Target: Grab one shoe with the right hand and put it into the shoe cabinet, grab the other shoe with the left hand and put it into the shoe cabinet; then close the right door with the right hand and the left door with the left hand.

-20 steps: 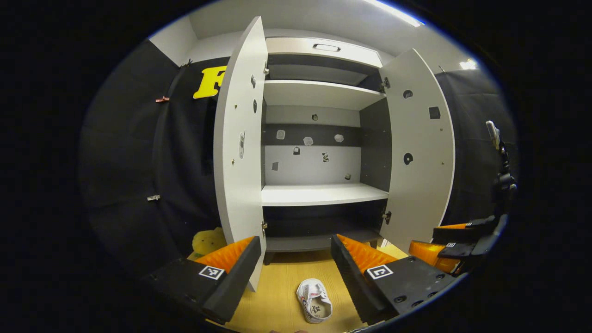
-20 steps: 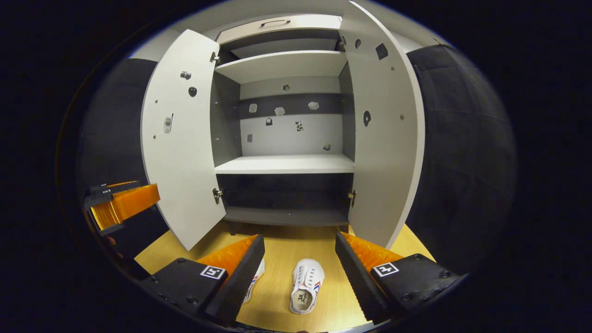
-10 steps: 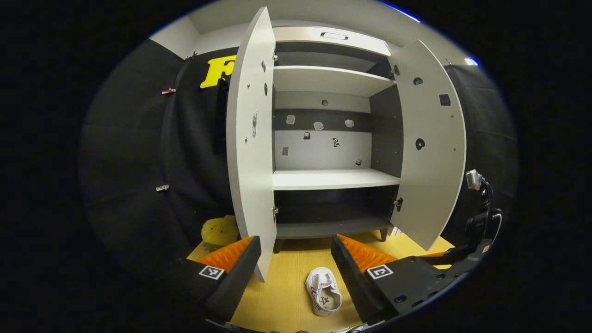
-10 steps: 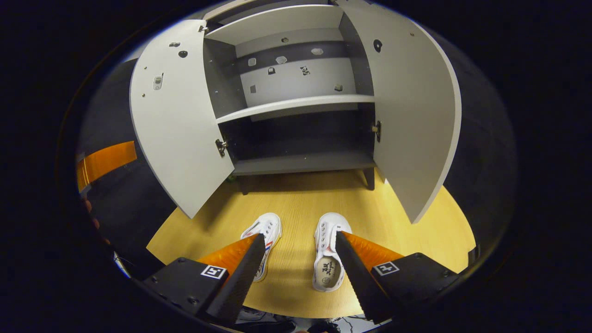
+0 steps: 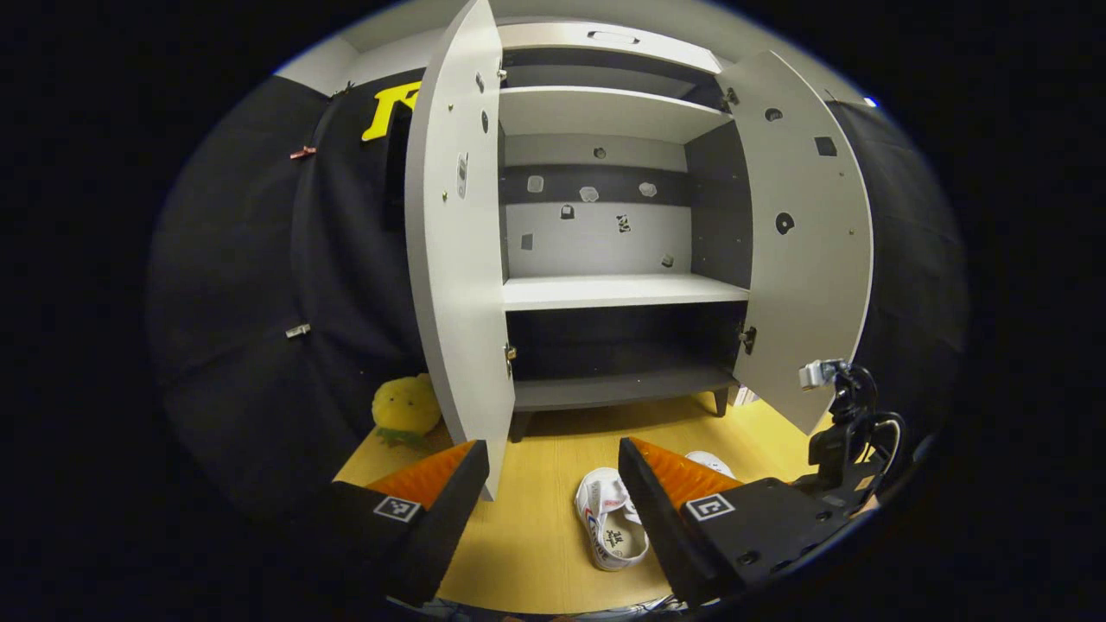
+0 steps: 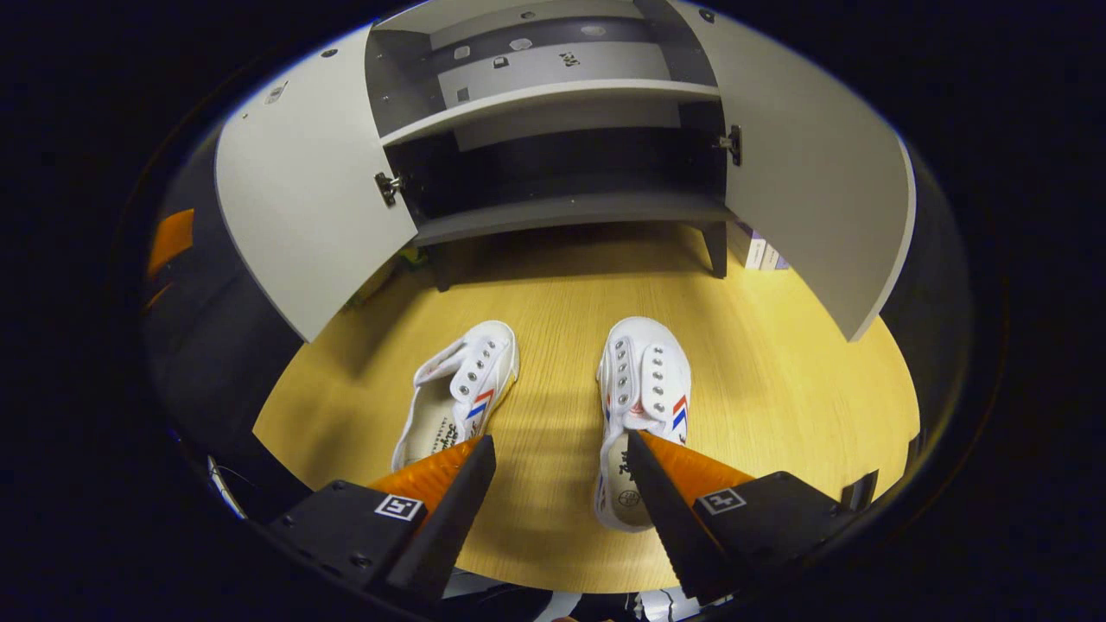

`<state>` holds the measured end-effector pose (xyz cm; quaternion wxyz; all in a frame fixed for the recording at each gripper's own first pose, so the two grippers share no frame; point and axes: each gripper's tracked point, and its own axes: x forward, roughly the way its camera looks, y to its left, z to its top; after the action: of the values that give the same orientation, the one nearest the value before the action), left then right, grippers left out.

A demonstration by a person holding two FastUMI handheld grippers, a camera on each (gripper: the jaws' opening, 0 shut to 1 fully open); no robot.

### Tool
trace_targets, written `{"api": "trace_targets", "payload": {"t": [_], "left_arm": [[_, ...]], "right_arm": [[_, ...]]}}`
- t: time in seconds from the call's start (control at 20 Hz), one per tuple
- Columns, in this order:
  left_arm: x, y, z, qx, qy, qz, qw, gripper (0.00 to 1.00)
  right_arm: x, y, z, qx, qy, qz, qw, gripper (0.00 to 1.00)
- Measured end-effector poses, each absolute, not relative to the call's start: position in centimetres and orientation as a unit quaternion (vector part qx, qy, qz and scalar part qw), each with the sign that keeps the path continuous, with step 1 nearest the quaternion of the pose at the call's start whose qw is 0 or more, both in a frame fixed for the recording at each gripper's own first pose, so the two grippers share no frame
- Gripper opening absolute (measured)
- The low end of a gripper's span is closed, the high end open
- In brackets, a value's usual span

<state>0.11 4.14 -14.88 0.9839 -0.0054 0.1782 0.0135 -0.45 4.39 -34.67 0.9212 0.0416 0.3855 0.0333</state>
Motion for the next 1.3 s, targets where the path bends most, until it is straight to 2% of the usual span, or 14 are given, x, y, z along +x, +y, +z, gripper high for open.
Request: {"api": "trace_targets", "payload": {"t": [0.45, 0.65, 0.95, 1.05, 1.15, 1.2, 1.25, 1.3], "left_arm": [[1.0, 4.5, -17.3, -0.017, 0.205, 0.016, 0.978, 0.95], [1.2, 4.9, -17.7, -0.012, 0.209, 0.023, 0.978, 0.96], [1.4, 4.7, -18.4, -0.012, 0.222, 0.021, 0.975, 0.95], [1.7, 4.7, -18.4, -0.006, 0.223, 0.02, 0.975, 0.95], [2.0, 4.6, -18.3, -0.006, 0.222, 0.019, 0.975, 0.95], [2.0, 4.5, -18.2, -0.007, 0.221, 0.019, 0.975, 0.95], [2.1, 4.4, -18.2, -0.007, 0.22, 0.019, 0.975, 0.95], [2.1, 4.3, -18.2, -0.007, 0.22, 0.019, 0.975, 0.95]], "right_arm": [[1.8, 3.9, -40.4, 0.012, 0.384, 0.015, 0.923, 0.97], [4.6, 3.3, -40.9, 0.014, 0.359, -0.013, 0.933, 0.97], [7.7, 2.5, -41.2, -0.009, 0.349, -0.021, 0.937, 0.97], [8.2, 1.0, -41.1, -0.016, 0.345, -0.044, 0.937, 0.82], [8.4, 0.2, -41.0, -0.011, 0.348, -0.056, 0.936, 0.39], [8.3, 0.2, -41.1, -0.009, 0.353, -0.054, 0.934, 0.29], [8.3, 0.5, -41.3, -0.004, 0.357, -0.044, 0.933, 0.28], [8.2, 0.5, -41.1, -0.004, 0.363, -0.043, 0.931, 0.17]]}}
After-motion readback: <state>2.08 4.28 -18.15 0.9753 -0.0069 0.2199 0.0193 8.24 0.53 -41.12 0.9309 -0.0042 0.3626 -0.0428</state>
